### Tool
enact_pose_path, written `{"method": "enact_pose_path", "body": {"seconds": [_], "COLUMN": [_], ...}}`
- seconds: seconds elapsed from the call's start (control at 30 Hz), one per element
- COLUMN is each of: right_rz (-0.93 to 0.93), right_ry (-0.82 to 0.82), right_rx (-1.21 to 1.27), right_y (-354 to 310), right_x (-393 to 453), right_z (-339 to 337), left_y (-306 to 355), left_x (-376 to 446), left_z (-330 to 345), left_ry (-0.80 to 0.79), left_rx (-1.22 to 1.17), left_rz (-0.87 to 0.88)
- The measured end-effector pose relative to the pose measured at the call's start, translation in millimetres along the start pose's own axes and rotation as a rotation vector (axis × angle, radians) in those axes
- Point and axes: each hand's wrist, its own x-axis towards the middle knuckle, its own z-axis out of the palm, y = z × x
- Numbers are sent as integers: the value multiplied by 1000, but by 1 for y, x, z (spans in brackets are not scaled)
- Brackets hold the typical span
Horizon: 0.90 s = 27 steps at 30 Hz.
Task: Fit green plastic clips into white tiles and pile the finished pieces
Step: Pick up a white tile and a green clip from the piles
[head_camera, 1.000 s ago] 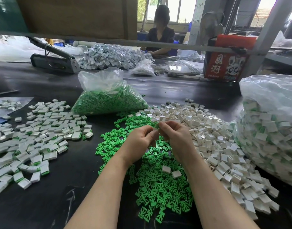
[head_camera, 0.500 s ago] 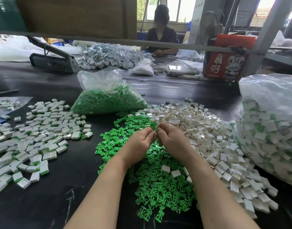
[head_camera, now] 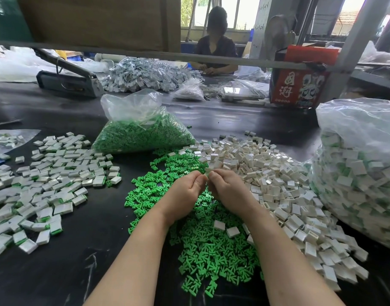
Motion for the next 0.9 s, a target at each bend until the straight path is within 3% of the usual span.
{"method": "enact_pose_path", "body": {"seconds": [0.37,0.53,0.9], "right_rz": [33,24,-5], "right_ry": [-85,-50,-64], "right_rx": [89,88,-288], "right_y": [3,2,-3], "right_x": [3,2,0], "right_z": [1,-1,2], "left_y": [0,1,-2], "left_x": [-2,-1,1], "left_z": [2,1,5], "left_ry": [14,-27,26], "left_rx": [-184,-31,62], "left_rz": [-51,-24,-10]}}
